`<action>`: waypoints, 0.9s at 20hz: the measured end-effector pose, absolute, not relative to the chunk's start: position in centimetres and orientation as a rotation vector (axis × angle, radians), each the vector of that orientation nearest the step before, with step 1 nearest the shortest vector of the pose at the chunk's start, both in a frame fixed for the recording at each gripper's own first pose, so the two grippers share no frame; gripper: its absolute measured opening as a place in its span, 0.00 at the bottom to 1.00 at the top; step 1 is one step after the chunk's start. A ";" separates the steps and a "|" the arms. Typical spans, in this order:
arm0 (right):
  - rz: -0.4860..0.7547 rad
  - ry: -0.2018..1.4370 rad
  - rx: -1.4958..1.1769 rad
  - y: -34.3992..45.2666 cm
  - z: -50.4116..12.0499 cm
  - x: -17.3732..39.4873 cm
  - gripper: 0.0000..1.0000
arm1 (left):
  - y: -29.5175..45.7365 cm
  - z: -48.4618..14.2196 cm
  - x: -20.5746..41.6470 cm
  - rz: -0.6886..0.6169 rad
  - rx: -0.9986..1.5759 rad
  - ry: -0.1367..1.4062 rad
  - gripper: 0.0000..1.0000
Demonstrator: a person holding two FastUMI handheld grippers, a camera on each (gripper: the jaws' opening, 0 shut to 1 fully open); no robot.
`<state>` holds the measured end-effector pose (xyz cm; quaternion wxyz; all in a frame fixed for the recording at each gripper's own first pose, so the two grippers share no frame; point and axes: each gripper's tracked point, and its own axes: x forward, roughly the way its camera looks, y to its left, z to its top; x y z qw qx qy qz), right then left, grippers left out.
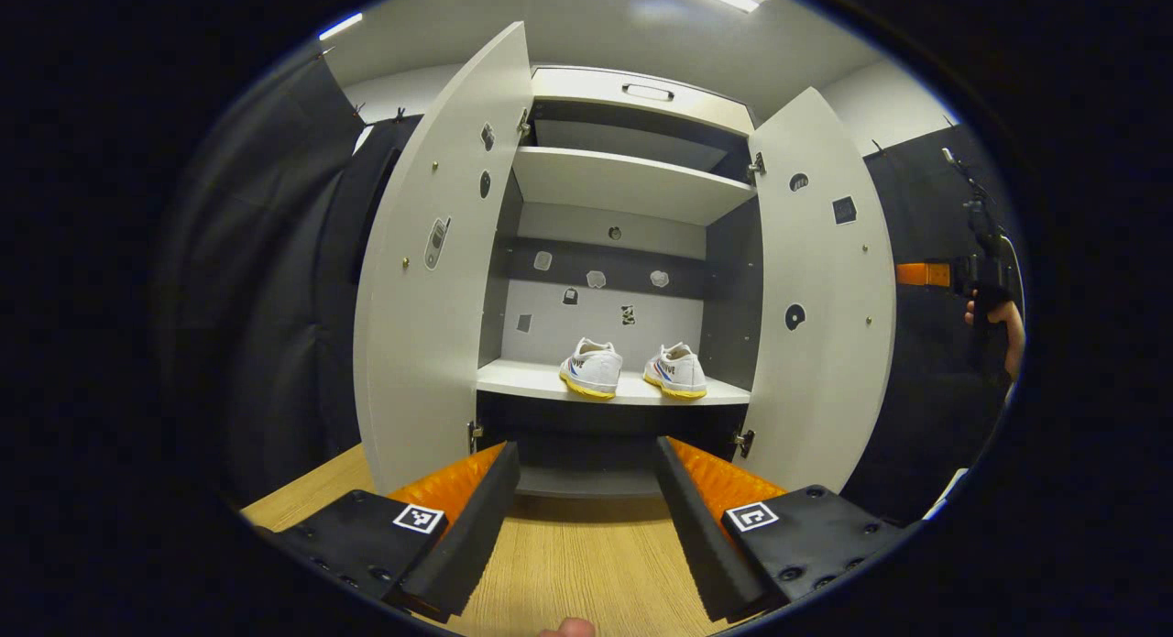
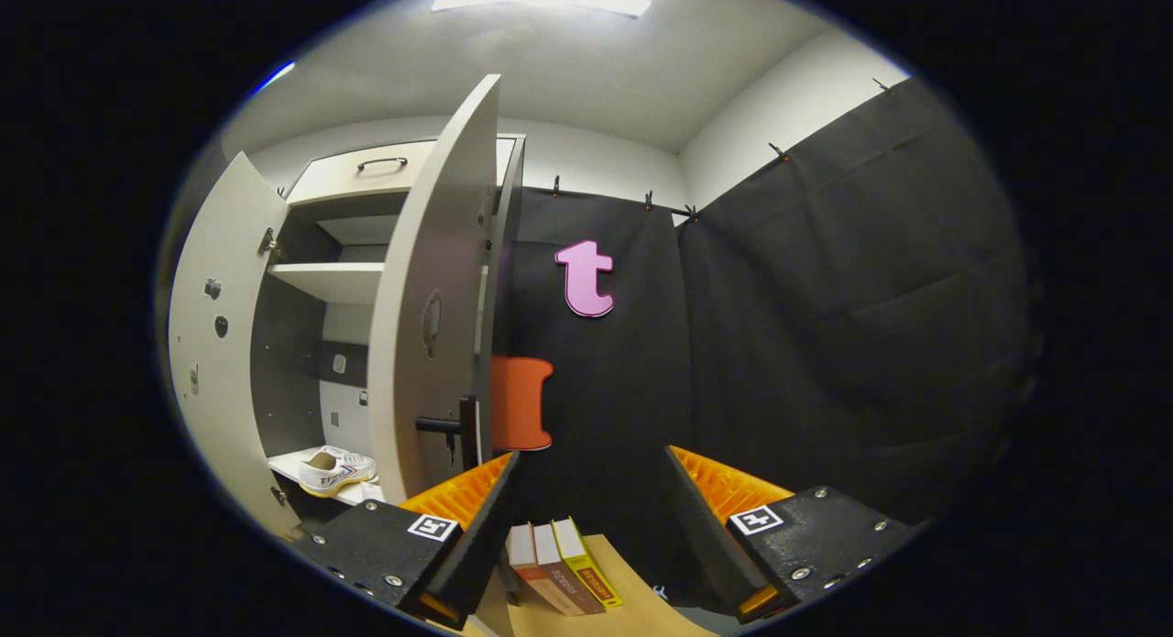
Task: Grab one shoe with the right hand and put it into the shoe cabinet, grab the other shoe with the left hand and put it into the shoe cabinet; then close the right door with the right hand and the left door with the left hand.
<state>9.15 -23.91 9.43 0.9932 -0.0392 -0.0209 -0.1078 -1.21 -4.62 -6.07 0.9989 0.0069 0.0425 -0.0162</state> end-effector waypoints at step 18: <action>0.043 -0.012 -0.031 -10.7 7.6 12.5 0.87 | -2.1 -7.5 -1.0 -0.009 0.001 0.125 0.96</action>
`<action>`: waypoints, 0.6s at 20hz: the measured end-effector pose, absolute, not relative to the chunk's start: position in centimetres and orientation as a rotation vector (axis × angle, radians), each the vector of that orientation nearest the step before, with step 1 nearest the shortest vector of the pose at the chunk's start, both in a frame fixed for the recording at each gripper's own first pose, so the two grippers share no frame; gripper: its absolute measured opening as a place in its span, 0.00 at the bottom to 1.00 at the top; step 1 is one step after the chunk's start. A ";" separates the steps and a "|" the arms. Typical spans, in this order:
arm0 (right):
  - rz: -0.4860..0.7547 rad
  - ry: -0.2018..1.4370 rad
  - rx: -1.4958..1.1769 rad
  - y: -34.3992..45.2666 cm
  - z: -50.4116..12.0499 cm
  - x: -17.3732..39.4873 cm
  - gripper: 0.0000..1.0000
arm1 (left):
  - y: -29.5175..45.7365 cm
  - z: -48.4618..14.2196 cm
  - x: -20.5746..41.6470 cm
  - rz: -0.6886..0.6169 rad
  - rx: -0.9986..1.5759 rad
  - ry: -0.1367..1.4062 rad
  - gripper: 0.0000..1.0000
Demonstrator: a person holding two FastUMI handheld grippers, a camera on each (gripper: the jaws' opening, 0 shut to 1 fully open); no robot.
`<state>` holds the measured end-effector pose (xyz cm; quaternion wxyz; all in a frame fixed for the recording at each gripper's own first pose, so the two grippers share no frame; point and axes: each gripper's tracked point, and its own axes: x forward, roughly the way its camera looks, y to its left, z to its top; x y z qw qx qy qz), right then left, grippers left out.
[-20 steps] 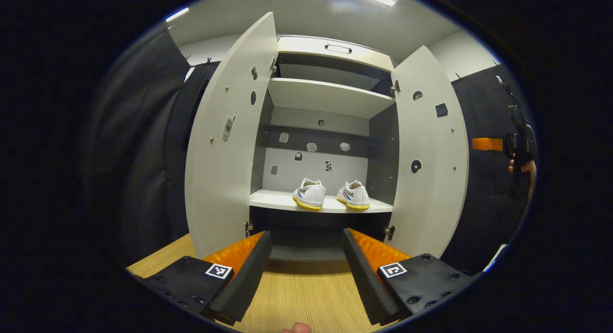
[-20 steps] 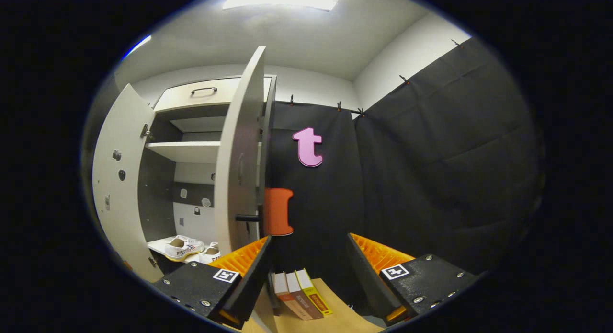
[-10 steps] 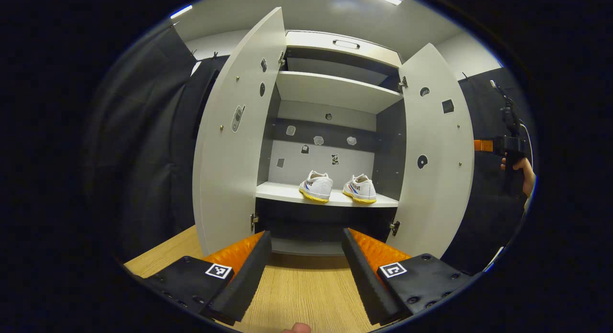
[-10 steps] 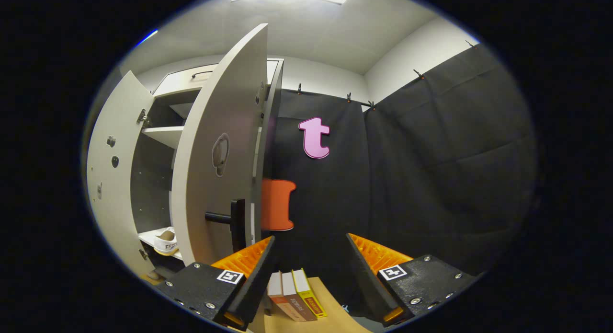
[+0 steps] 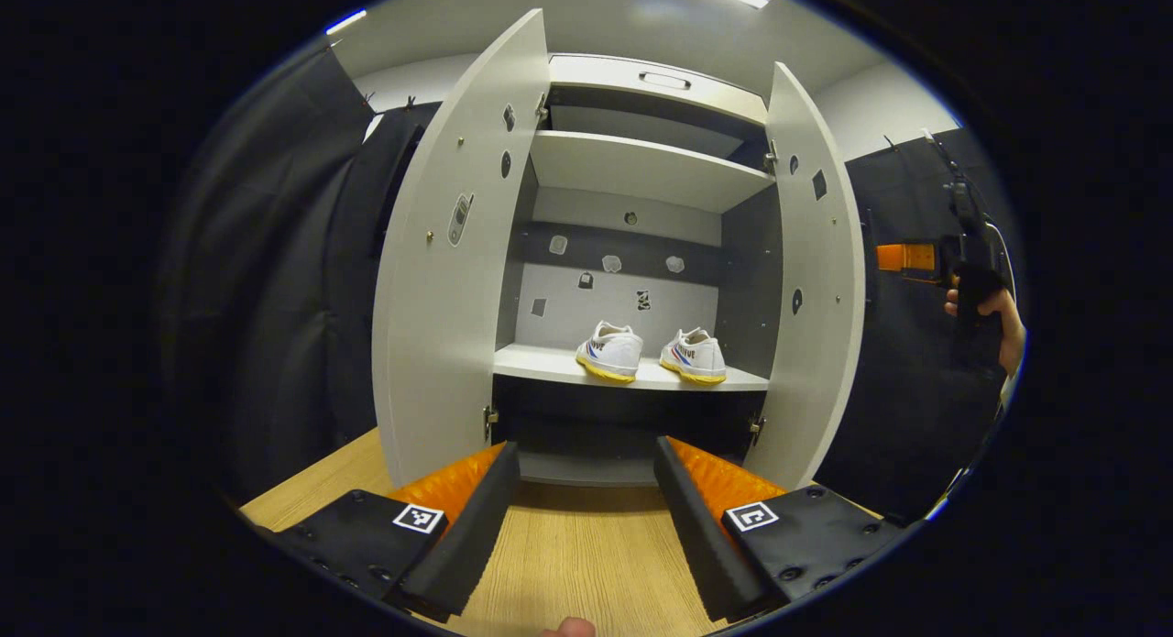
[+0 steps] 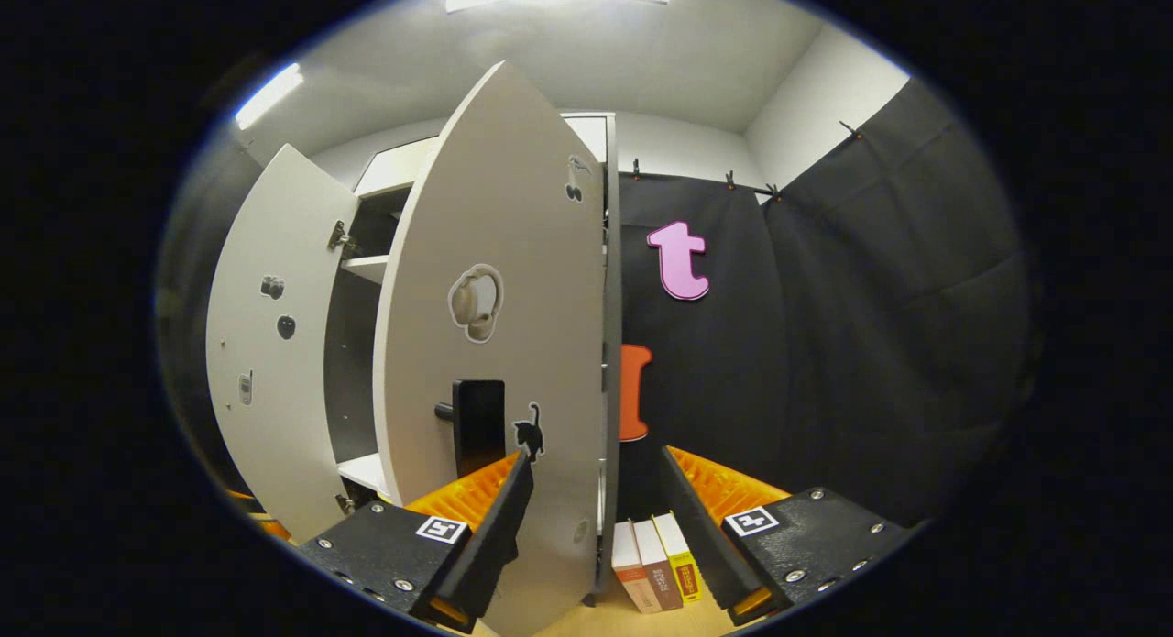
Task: Grab one shoe with the right hand and put it into the shoe cabinet, grab the other shoe with the left hand and put it into the shoe cabinet; then close the right door with the right hand and the left door with the left hand.
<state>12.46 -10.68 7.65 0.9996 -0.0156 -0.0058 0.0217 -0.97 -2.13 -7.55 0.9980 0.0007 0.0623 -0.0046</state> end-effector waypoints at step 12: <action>0.185 -0.008 -0.025 -2.0 6.9 16.6 0.92 | 0.3 -7.9 -1.1 0.036 -0.007 0.129 0.96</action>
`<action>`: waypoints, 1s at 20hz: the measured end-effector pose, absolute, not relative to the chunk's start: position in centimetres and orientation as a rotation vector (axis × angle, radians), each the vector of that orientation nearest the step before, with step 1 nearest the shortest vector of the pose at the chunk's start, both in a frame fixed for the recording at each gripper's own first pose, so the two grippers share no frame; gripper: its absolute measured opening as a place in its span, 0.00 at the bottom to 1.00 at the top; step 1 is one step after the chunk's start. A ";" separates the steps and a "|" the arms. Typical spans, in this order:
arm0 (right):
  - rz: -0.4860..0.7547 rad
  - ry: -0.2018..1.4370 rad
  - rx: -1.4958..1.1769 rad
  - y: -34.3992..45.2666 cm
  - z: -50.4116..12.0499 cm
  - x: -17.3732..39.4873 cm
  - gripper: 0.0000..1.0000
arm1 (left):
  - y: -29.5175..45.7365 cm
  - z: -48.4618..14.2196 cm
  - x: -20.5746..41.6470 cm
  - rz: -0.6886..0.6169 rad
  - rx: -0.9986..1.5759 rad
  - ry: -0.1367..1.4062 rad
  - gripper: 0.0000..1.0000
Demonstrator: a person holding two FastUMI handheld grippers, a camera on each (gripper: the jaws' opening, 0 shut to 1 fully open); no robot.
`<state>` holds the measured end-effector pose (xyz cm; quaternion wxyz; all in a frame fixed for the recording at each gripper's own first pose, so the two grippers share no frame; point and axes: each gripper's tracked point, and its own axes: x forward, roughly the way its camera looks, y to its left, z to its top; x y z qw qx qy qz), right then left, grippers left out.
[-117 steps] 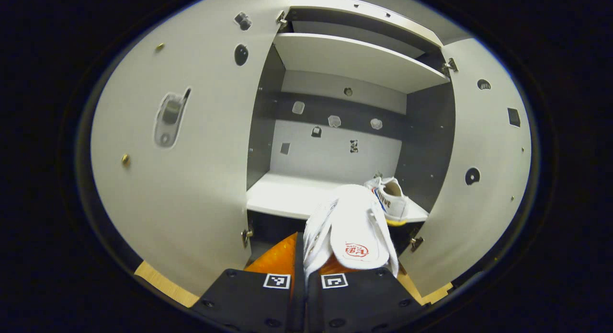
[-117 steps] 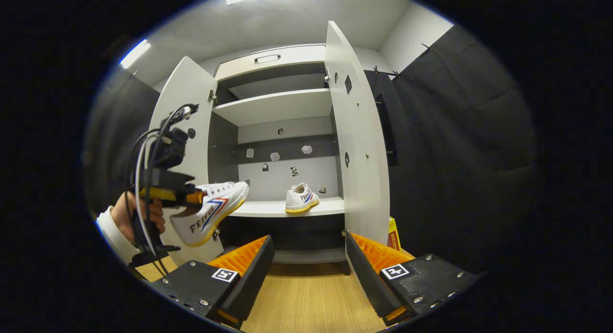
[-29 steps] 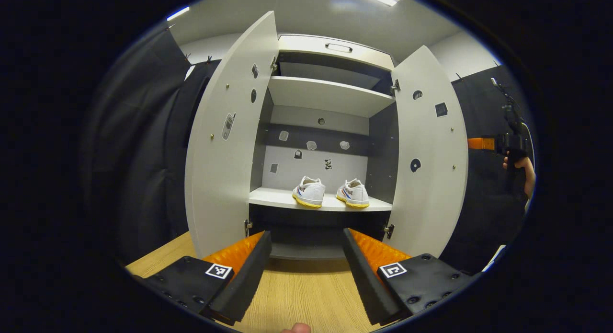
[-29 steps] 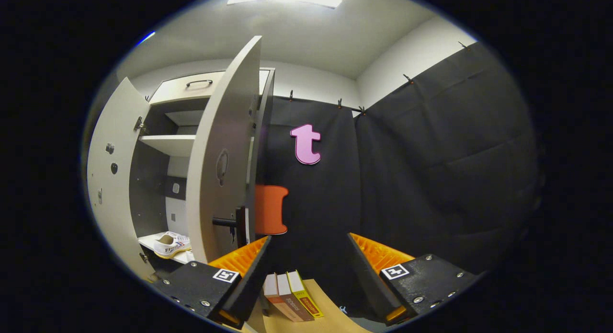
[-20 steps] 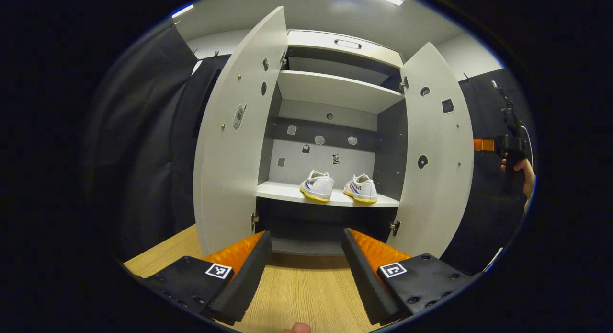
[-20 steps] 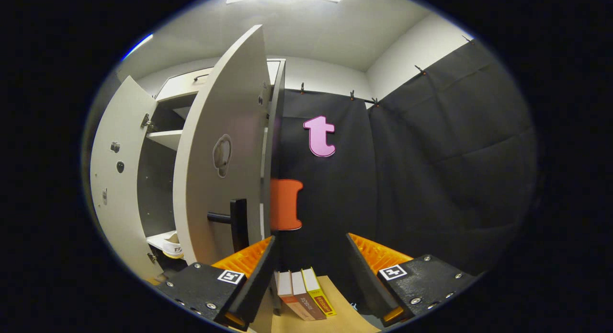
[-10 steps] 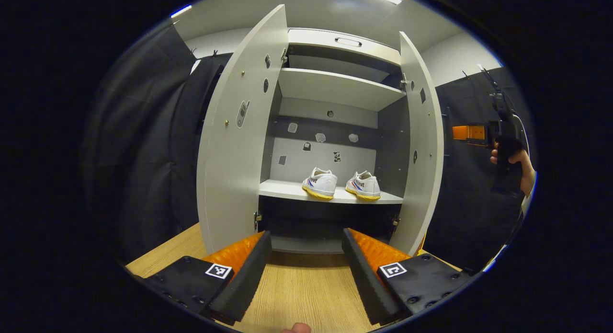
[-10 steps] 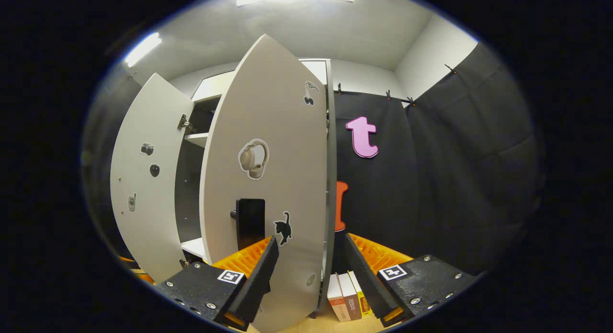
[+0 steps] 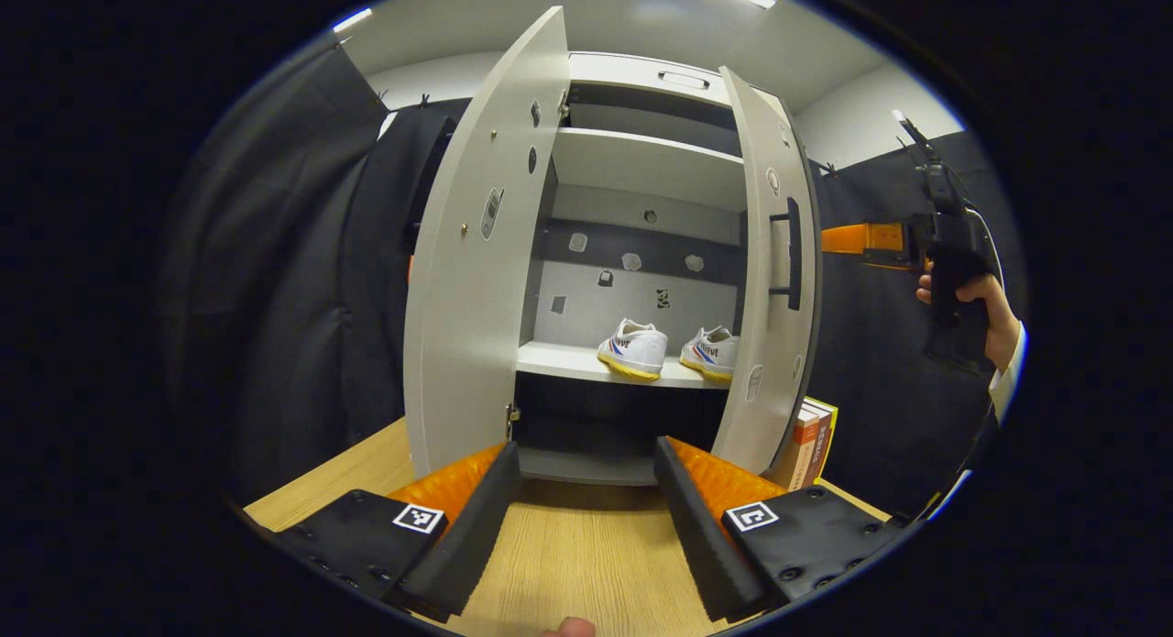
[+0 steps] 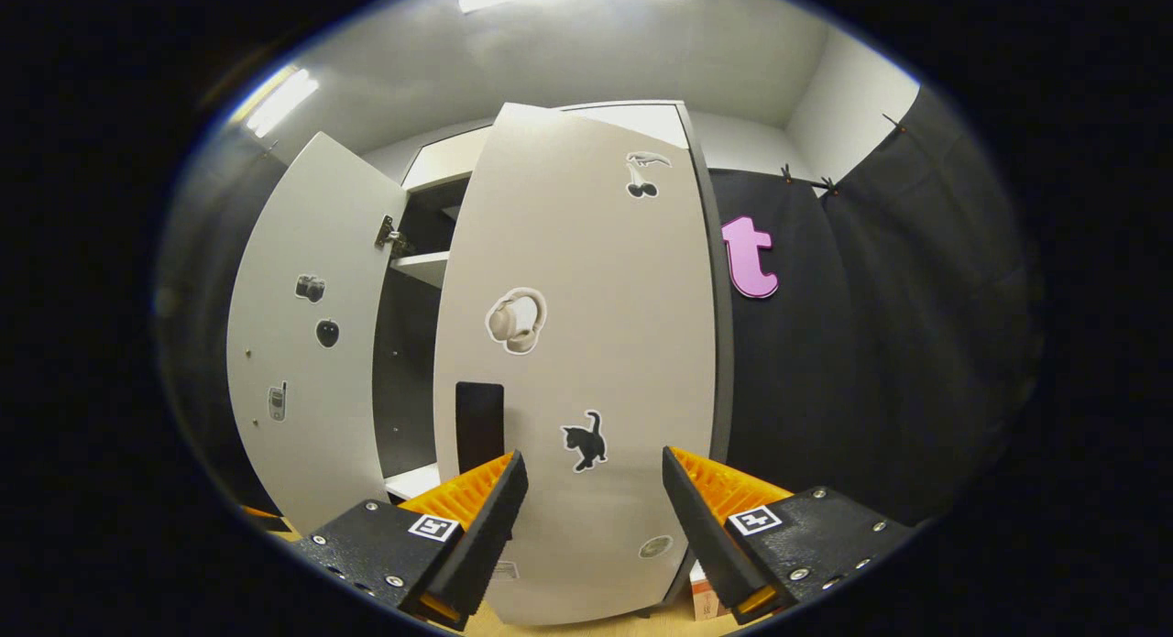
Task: Grab one shoe with the right hand and put it into the shoe cabinet, grab the other shoe with the left hand and put it into the shoe cabinet; then close the right door with the right hand and the left door with the left hand.
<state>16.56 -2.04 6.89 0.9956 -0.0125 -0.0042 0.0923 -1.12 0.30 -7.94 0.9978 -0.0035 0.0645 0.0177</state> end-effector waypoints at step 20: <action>0.170 0.038 0.002 2.8 5.1 22.1 0.92 | 1.8 -7.2 -1.5 0.046 0.014 0.108 0.96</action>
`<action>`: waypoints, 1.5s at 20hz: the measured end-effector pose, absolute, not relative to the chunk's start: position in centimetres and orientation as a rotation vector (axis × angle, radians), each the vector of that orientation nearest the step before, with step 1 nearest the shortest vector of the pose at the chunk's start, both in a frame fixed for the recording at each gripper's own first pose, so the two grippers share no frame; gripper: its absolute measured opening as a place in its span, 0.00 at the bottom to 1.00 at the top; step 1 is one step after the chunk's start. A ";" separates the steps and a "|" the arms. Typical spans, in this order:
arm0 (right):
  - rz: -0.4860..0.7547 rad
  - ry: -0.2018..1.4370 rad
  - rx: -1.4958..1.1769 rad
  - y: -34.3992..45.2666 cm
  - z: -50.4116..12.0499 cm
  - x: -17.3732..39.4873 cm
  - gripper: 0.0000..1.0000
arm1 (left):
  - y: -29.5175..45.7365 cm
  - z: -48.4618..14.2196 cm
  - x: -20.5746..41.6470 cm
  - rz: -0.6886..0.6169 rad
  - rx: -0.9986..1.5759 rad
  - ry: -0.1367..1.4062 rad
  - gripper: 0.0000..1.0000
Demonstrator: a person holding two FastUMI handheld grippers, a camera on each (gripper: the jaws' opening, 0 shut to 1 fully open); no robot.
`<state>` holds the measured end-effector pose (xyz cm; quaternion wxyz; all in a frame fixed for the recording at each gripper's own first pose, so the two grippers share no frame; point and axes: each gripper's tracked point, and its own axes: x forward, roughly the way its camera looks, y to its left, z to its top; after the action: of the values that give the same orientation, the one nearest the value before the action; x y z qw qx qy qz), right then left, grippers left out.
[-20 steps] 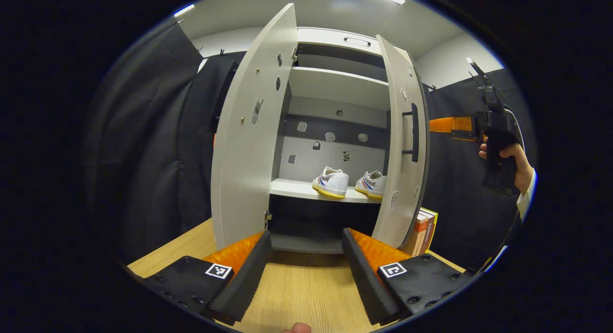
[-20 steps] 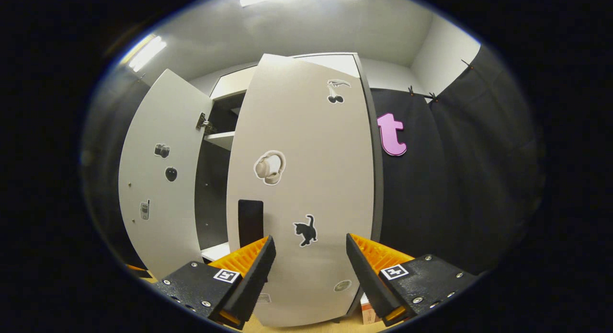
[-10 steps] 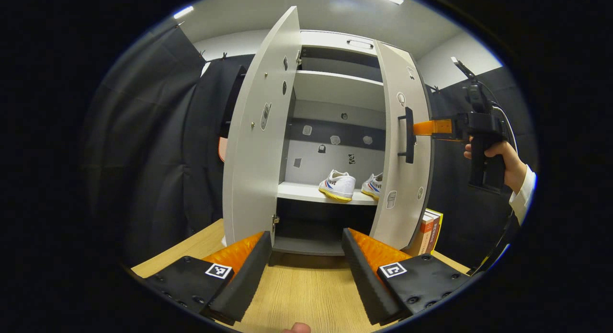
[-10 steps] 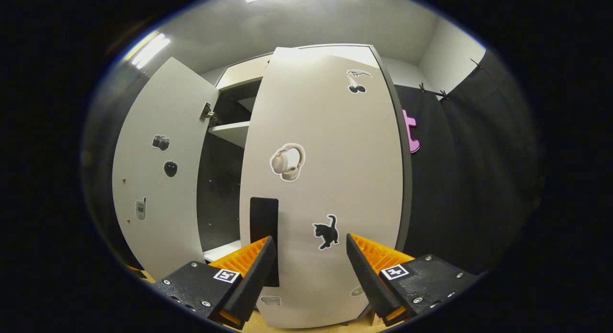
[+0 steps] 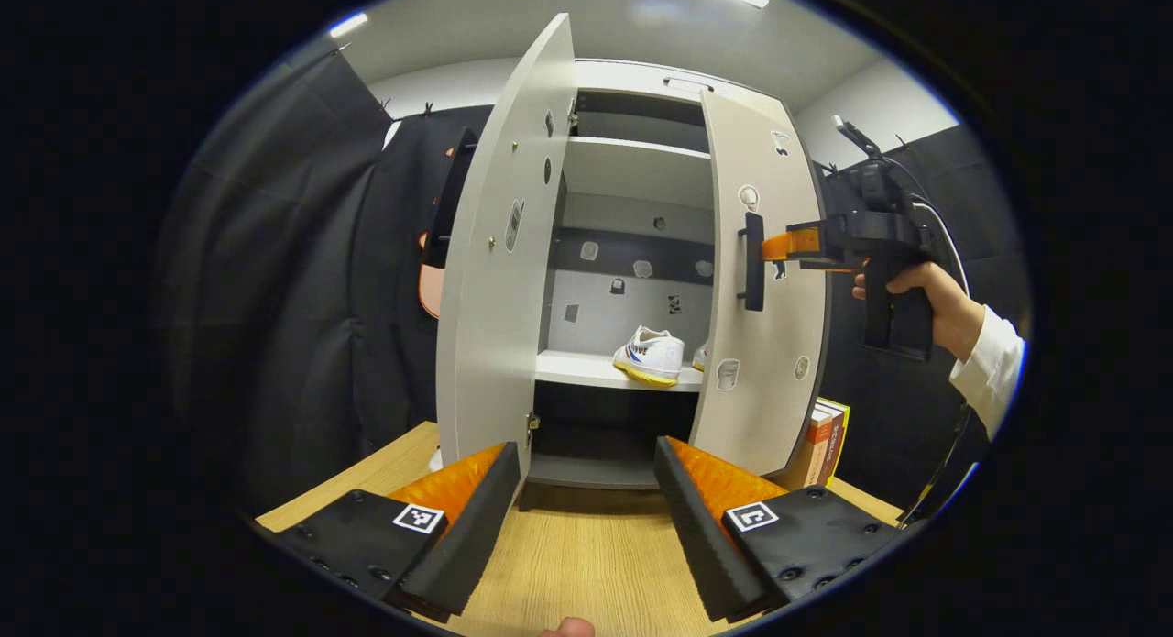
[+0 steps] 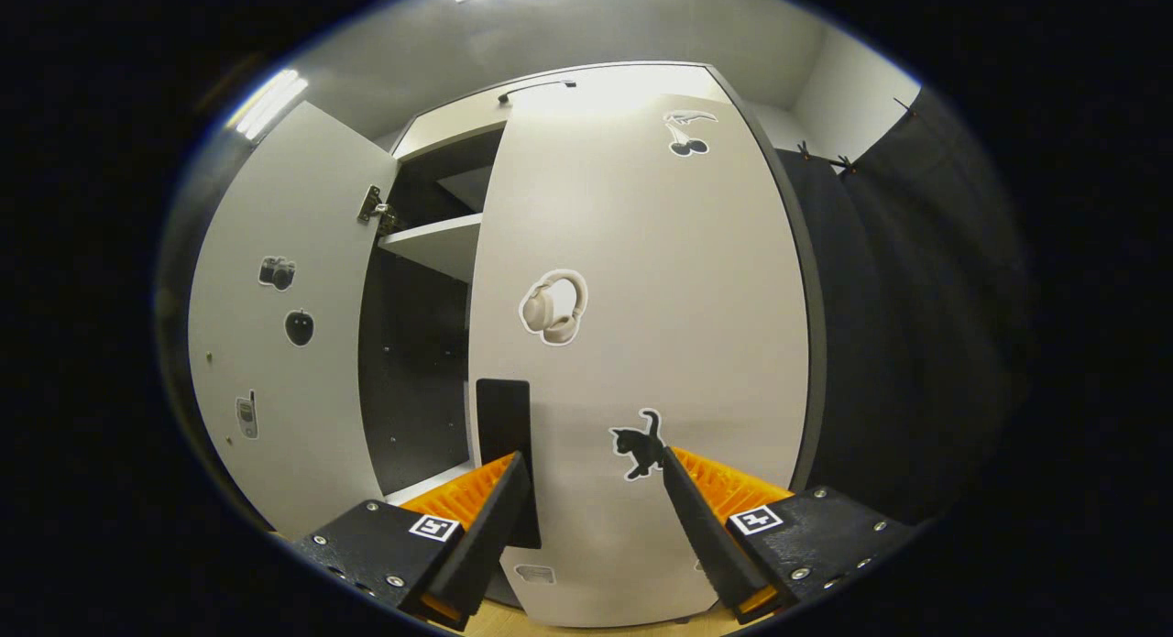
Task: Grab one shoe with the right hand and put it into the shoe cabinet, grab the other shoe with the left hand and put it into the shoe cabinet; then close the right door with the right hand and the left door with the left hand.
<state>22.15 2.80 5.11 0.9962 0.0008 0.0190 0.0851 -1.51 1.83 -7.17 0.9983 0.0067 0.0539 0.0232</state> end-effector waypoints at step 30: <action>-0.006 -0.057 -0.090 -1.7 2.5 3.7 0.92 | -2.4 -6.8 -0.5 -0.058 0.018 0.113 0.96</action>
<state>3.73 -1.68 2.49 0.9986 -0.0452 -0.0286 -0.0032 -0.53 -2.36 -6.78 0.9979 0.0088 0.0565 -0.0292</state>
